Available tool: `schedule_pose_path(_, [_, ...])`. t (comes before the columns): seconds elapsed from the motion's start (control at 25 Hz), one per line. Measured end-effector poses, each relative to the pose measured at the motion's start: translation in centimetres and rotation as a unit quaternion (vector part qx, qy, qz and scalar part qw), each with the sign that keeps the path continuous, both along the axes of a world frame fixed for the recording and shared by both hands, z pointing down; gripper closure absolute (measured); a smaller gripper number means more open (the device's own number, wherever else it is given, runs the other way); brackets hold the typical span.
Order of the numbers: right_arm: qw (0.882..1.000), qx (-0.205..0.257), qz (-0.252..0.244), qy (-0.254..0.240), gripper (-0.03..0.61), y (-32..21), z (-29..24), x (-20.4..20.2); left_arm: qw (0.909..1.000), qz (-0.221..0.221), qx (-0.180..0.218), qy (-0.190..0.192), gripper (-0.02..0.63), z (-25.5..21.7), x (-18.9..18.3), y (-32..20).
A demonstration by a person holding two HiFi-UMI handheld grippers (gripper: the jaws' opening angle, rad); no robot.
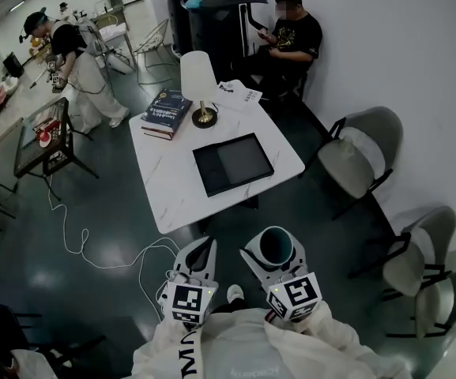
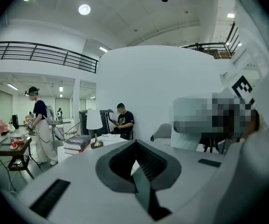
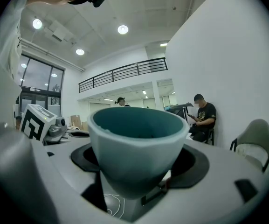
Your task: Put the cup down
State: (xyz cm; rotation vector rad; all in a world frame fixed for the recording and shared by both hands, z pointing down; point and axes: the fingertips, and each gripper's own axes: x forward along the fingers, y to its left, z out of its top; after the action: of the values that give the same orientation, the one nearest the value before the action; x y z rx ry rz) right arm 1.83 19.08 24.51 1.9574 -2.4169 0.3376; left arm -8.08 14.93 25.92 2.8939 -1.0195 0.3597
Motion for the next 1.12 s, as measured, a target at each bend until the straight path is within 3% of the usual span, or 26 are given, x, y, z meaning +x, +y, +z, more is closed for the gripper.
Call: schedule_pose_path(1.12, [1.0,-0.025,-0.012,0.006,0.186,-6.9,2.3,1.8,0.9993,-0.022,-0.025,-0.019,0.603,2.9,0.6,-6.4])
